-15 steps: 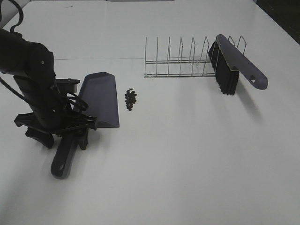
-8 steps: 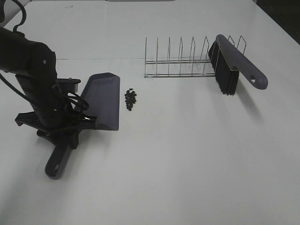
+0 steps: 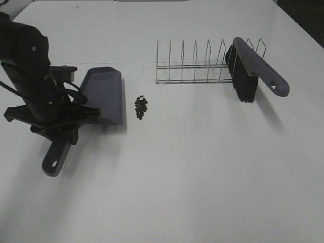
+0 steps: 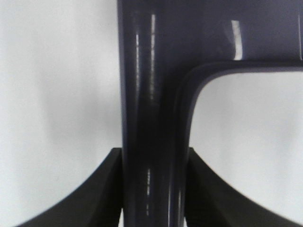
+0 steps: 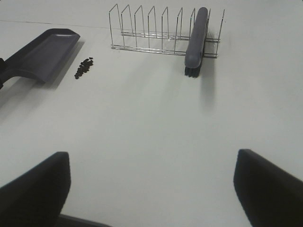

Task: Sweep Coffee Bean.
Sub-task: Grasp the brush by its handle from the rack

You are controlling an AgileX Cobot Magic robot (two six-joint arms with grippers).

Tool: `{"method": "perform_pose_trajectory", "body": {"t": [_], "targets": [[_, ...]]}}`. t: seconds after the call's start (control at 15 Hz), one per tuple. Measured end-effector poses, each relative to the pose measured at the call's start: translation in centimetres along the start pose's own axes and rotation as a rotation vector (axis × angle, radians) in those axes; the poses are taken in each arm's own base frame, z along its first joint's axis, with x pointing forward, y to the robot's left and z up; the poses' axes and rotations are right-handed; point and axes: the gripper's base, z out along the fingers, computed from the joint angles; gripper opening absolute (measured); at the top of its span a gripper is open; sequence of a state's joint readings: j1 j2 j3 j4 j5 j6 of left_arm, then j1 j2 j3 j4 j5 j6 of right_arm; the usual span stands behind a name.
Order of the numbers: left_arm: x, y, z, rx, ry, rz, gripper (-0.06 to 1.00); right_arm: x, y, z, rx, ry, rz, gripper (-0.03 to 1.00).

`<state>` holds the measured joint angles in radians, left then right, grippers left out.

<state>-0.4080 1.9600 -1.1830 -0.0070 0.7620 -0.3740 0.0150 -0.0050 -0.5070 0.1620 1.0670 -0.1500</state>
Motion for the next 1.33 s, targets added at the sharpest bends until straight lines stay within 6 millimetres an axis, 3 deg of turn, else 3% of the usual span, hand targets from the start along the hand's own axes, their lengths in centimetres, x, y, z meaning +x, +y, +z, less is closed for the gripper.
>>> {"method": "perform_pose_trajectory", "body": {"t": [0.07,0.47,0.73,1.07,1.13,1.33], "targets": [[-0.1,0.0,-1.4,0.009,-0.037,0.005,0.32,0.0,0.2,0.0,-0.024,-0.004,0.014,0.8],[-0.1,0.0,-1.7,0.01,-0.04,0.012,0.32,-0.9,0.2,1.1,-0.051,0.057,0.051,0.8],[-0.1,0.0,-1.7,0.01,-0.04,0.018,0.32,-5.0,-0.8,4.4,-0.026,0.048,0.091,0.8],[0.0,0.0,-1.7,0.008,-0.035,0.043,0.32,-9.9,-1.8,10.7,-0.041,0.227,0.089,0.8],[0.0,0.0,-1.7,0.008,-0.035,0.043,0.32,-11.9,-2.4,14.3,-0.045,0.314,0.091,0.8],[0.0,0.0,-1.7,0.008,-0.036,0.043,0.32,-14.2,-3.2,20.1,-0.049,0.421,0.105,0.8]]}}
